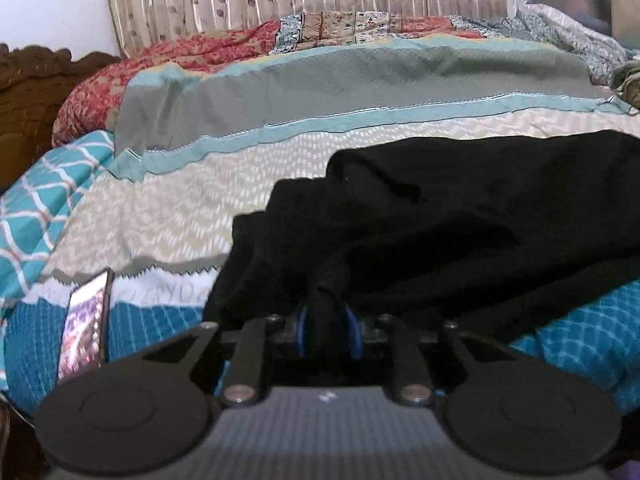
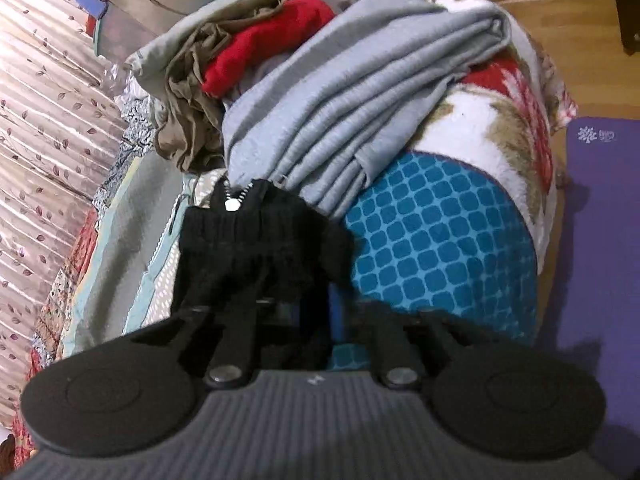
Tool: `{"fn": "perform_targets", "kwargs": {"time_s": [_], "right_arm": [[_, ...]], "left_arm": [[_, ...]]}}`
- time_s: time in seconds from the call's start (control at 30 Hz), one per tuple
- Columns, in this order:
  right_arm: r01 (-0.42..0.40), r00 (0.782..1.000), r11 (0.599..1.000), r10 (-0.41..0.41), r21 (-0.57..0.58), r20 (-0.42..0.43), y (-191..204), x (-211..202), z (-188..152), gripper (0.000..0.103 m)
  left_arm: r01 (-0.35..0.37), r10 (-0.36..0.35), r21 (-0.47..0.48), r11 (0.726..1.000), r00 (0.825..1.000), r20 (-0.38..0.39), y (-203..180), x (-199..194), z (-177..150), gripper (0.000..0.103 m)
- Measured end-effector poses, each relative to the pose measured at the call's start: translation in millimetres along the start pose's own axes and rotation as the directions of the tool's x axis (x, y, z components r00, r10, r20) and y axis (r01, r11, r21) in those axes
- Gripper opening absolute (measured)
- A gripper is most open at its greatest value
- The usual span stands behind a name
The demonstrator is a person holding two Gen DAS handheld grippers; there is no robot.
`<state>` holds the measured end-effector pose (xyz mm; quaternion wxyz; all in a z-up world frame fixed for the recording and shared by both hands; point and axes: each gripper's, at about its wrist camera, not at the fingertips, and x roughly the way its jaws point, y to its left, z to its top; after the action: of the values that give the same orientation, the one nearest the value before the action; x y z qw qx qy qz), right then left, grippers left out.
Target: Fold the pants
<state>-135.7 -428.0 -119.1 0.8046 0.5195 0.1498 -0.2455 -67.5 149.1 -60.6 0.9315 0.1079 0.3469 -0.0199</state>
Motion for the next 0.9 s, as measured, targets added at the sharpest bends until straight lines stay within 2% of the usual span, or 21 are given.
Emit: {"fn": "perform_targets", "kwargs": {"time_s": [0.07, 0.13, 0.2, 0.27, 0.37, 0.47, 0.5, 0.53, 0.6, 0.67, 0.7, 0.77, 0.8, 0.83, 0.87, 0.9], "right_arm": [[0.039, 0.998, 0.999, -0.038, -0.029, 0.046, 10, -9, -2, 0.052], [0.084, 0.989, 0.993, -0.072, -0.085, 0.13, 21, -25, -7, 0.052], [0.102, 0.978, 0.986, -0.074, -0.135, 0.195, 31, -40, -11, 0.052], [0.083, 0.976, 0.972, -0.035, -0.218, 0.213, 43, -48, -20, 0.052], [0.018, 0.986, 0.924, 0.048, -0.382, 0.162, 72, -52, -44, 0.052], [-0.101, 0.991, 0.842, 0.133, -0.53, 0.022, 108, -42, -80, 0.052], [-0.142, 0.988, 0.809, 0.152, -0.571, -0.03, 118, -39, -96, 0.052], [-0.184, 0.982, 0.779, 0.168, -0.6, -0.083, 128, -35, -113, 0.052], [-0.262, 0.965, 0.728, 0.185, -0.633, -0.186, 144, -28, -143, 0.052], [-0.321, 0.944, 0.683, 0.178, -0.656, -0.276, 153, -23, -170, 0.052], [-0.343, 0.934, 0.663, 0.168, -0.665, -0.314, 157, -21, -184, 0.052], [-0.371, 0.917, 0.633, 0.136, -0.679, -0.375, 161, -14, -207, 0.052], [-0.377, 0.91, 0.616, 0.107, -0.692, -0.401, 162, -10, -219, 0.052], [-0.372, 0.91, 0.598, 0.081, -0.71, -0.407, 157, -9, -227, 0.052], [-0.355, 0.92, 0.572, 0.072, -0.739, -0.386, 157, -11, -233, 0.052], [-0.344, 0.929, 0.534, 0.075, -0.772, -0.362, 159, -14, -239, 0.053]], "left_arm": [[0.011, -0.01, -0.014, 1.0, 1.0, 0.017, 3, -13, -2, 0.028], [0.01, -0.009, -0.027, 1.0, 0.999, 0.04, 9, -28, -4, 0.045], [0.011, -0.009, -0.045, 0.999, 0.999, 0.054, 17, -42, -7, 0.047], [0.038, -0.031, -0.106, 0.994, 0.997, 0.065, 32, -56, -7, 0.047], [0.09, -0.063, -0.239, 0.967, 0.991, 0.118, 60, -69, 8, 0.047], [0.105, -0.052, -0.285, 0.953, 0.981, 0.19, 74, -69, 35, 0.048], [0.082, -0.023, -0.293, 0.953, 0.98, 0.198, 77, -65, 46, 0.053], [0.043, 0.015, -0.299, 0.953, 0.982, 0.19, 80, -56, 58, 0.063], [0.02, 0.023, -0.29, 0.957, 0.989, 0.144, 86, -28, 75, 0.07], [0.052, -0.04, -0.291, 0.955, 0.998, 0.05, 95, 14, 86, 0.077], [0.075, -0.08, -0.292, 0.953, 0.997, -0.008, 98, 35, 89, 0.083], [0.133, -0.175, -0.298, 0.945, 0.977, -0.121, 97, 77, 88, 0.09], [0.16, -0.22, -0.307, 0.938, 0.961, -0.171, 96, 95, 86, 0.091], [0.176, -0.251, -0.317, 0.932, 0.944, -0.214, 91, 110, 83, 0.082], [0.18, -0.261, -0.314, 0.932, 0.936, -0.236, 83, 120, 78, 0.07], [0.147, -0.213, -0.263, 0.953, 0.947, -0.243, 71, 122, 76, 0.057]]}}
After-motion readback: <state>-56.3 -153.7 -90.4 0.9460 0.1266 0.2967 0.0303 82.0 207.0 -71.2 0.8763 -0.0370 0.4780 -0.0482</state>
